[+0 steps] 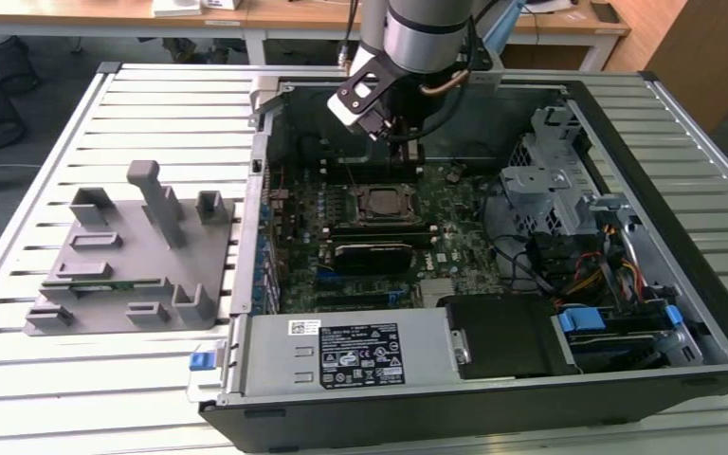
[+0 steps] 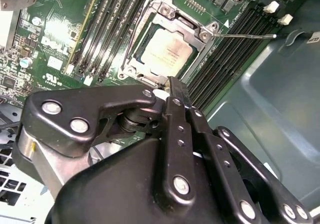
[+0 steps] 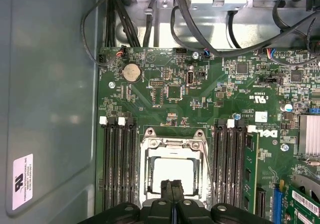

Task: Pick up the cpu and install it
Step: 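Install the first cpu locking lever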

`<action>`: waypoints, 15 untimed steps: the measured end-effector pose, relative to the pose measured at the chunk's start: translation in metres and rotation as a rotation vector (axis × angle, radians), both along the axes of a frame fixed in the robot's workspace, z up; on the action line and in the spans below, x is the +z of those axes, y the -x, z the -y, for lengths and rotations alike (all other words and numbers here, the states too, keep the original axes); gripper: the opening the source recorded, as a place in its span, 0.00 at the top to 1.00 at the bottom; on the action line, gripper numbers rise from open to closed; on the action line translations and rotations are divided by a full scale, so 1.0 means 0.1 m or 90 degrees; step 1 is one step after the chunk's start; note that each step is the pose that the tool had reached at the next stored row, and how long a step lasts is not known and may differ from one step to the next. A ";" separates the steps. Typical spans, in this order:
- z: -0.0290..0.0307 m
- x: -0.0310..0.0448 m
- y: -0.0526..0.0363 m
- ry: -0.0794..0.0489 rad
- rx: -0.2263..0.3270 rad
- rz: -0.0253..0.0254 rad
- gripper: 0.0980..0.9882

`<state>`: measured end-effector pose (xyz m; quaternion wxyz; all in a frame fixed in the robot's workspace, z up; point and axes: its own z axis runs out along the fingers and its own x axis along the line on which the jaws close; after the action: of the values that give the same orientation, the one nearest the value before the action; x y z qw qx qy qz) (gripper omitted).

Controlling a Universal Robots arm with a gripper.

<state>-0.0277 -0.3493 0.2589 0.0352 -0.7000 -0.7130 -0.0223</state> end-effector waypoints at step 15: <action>0.000 0.124 0.000 0.000 0.015 0.0001 0.99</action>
<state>-0.0278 -0.3492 0.2713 0.0355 -0.6916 -0.7211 -0.0220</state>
